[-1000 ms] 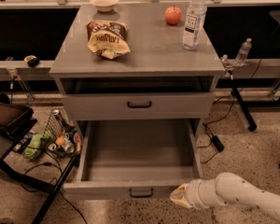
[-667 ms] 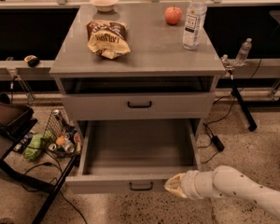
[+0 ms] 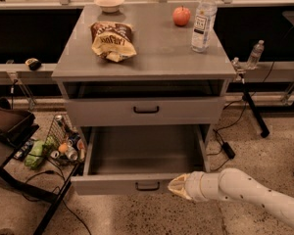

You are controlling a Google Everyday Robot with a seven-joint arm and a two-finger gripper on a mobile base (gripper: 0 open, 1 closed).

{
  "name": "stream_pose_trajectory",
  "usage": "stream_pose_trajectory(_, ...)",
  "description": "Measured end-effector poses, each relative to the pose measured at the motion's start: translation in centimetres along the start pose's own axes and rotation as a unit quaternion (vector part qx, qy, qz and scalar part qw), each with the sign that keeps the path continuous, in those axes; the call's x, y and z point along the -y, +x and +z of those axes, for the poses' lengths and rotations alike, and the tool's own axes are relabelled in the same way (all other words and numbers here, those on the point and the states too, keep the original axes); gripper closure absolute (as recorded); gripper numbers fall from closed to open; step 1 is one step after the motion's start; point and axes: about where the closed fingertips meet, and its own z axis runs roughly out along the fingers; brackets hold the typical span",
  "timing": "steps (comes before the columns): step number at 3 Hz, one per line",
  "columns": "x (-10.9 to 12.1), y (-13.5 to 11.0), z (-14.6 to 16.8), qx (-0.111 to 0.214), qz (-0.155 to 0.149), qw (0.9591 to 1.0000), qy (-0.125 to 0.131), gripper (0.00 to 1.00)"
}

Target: Close middle drawer

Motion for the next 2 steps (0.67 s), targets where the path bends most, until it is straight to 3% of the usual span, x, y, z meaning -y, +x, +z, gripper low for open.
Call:
stream_pose_trajectory(1, 1.94, -0.31, 2.06, 0.024, -0.017, 0.9996, -0.003, 1.0)
stream_pose_trajectory(2, 1.88, -0.28, 2.01, 0.024, -0.017, 0.9996, -0.003, 1.0)
